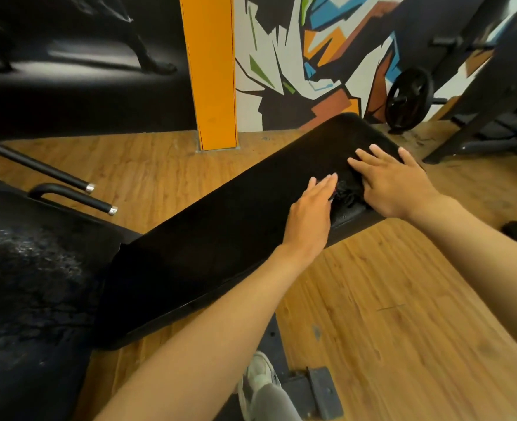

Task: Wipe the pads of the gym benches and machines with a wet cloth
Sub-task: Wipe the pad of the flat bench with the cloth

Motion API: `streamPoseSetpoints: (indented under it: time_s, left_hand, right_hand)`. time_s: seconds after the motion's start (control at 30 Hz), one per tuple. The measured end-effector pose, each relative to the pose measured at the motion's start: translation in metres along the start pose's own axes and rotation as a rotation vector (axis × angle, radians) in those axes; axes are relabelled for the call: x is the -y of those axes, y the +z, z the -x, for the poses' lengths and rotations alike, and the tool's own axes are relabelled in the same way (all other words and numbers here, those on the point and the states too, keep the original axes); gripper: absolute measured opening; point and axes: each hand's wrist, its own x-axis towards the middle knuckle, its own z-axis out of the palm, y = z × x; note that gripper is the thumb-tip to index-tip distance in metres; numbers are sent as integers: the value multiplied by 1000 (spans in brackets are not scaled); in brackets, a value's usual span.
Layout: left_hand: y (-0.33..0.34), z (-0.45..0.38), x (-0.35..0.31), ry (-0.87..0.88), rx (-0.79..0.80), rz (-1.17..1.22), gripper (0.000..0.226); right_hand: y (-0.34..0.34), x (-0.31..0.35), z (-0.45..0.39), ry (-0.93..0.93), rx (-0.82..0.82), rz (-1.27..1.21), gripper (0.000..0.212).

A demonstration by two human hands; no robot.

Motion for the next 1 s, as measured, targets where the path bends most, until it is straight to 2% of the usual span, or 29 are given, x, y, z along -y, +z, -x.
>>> streamPoseSetpoints:
  time_s: [0.1,0.2,0.27,0.37,0.5,0.6,0.73,0.9,1.0]
  left_hand:
    - [0,-29,-9,-4,71,74,52]
    - [-12,-17,1,11,130,179,73]
    - [-20,0,12,-68,121,218,89]
    - [-24,16,31,-167,173,130,93]
    - [-14,14,50,-105,152,-129,96]
    - [-11,14,55,-79,159,-194,99]
    - [-13,15,56,-68,163,-154,106]
    - [-16,17,56,-58,192,-154,110]
    - [-15,18,58,-51,191,-171,109]
  right_hand:
    - [-5,-9,1,-16,-10,-24,62]
    - [-2,-8,6,-9,-71,-130,56]
    - [-4,4,12,16,-183,-261,47]
    - [-4,33,19,-65,-294,-319,49]
    - [13,60,13,-141,-129,-180,65]
    - [21,63,7,-92,-124,-116,67]
    - [24,63,2,-108,-167,-156,48]
    - [-2,52,9,-242,-125,-169,31]
    - [-16,20,3,-165,-153,-118,30]
